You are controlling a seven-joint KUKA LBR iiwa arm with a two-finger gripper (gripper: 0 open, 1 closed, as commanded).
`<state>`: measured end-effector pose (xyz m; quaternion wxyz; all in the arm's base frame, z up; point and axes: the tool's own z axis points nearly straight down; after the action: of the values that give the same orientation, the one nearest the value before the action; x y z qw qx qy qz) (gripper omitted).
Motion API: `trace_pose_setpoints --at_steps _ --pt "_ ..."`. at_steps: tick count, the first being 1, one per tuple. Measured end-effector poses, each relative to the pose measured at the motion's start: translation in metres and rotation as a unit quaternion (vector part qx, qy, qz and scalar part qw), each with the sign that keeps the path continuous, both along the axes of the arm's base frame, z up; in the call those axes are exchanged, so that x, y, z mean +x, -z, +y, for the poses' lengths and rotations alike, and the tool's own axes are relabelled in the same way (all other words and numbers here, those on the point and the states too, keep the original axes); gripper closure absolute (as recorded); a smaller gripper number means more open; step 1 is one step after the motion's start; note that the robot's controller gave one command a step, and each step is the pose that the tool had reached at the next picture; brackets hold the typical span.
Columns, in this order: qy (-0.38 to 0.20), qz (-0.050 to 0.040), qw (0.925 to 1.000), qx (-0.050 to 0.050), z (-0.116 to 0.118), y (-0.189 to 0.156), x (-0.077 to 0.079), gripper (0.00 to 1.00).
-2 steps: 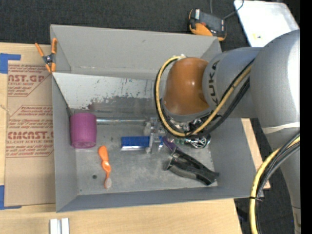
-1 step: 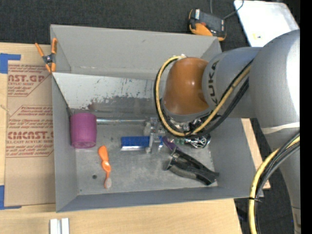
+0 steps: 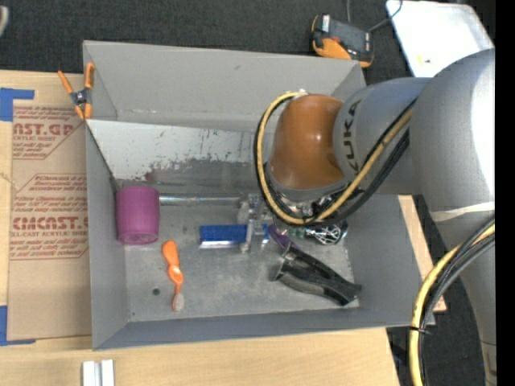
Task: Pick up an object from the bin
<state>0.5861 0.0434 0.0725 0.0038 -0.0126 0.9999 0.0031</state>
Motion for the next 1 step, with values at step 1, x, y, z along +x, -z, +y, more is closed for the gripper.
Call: trace_pose_setpoints --at_steps 1 --pt "0.000 0.0000 1.0000 0.000 -0.0001 0.0000 0.0000 1.00"
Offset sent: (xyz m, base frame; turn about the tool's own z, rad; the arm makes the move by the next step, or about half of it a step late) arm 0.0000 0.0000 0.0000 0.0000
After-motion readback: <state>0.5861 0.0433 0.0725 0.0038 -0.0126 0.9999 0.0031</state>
